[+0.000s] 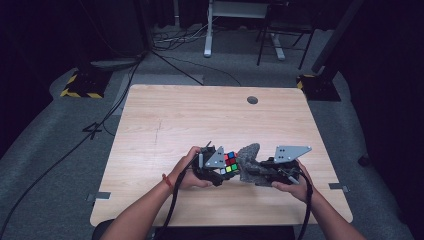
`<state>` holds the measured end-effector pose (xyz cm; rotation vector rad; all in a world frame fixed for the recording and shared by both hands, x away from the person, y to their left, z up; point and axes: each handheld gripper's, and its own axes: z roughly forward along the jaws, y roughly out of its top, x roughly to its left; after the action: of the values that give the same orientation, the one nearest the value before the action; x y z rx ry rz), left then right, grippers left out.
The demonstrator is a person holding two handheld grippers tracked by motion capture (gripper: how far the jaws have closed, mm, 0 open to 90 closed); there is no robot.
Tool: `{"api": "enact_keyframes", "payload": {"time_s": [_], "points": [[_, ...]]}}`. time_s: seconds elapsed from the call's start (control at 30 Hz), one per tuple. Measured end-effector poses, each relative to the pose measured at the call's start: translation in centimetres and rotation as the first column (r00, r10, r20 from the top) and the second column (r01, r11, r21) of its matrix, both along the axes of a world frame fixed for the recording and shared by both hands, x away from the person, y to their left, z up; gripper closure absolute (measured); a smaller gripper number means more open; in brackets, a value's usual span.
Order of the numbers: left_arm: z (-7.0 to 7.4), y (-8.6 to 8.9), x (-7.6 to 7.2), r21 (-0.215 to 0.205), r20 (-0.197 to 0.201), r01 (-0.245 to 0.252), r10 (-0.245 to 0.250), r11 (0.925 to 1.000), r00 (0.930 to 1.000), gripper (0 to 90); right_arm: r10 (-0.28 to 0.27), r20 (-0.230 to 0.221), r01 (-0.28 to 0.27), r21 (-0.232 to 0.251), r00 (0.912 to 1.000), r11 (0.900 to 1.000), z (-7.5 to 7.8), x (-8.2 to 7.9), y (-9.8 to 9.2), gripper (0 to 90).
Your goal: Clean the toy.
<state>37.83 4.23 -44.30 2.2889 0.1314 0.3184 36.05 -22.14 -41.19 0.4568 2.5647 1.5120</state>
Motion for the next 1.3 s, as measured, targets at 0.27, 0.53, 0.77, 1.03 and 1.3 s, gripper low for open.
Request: {"api": "enact_keyframes", "payload": {"time_s": [0.27,0.53,0.77,1.03,1.3], "points": [[0.2,0.0,-0.4,-0.014,0.014,0.014,-0.014,0.9998,0.9998,33.5,-0.09,0.0,0.09,-0.04,0.9959,0.995,-0.3,1.1,-0.1,77.4],[1.0,0.3,-0.6,-0.082,0.018,0.041,-0.04,0.9958,0.9991,33.5,-0.123,-0.104,0.107,-0.146,0.9869,0.983,-2.9,2.7,-1.2,77.4],[0.6,0.5,-0.3,-0.087,-0.001,0.04,-0.041,0.9954,0.9992,33.3,-0.023,-0.095,0.02,-0.043,0.9952,0.999,-2.3,1.9,-0.6,77.3],[-0.2,0.1,-0.3,-0.032,0.022,0.033,-0.032,0.999,0.9992,33.1,0.015,-0.092,-0.012,0.038,0.9957,0.999,-1.8,1.6,-0.8,77.4],[-0.7,-0.6,-0.5,0.034,0.031,0.039,-0.04,0.9986,0.9987,32.7,0.047,-0.062,-0.044,0.041,0.997,0.998,-1.0,1.0,-0.2,77.4]]}}
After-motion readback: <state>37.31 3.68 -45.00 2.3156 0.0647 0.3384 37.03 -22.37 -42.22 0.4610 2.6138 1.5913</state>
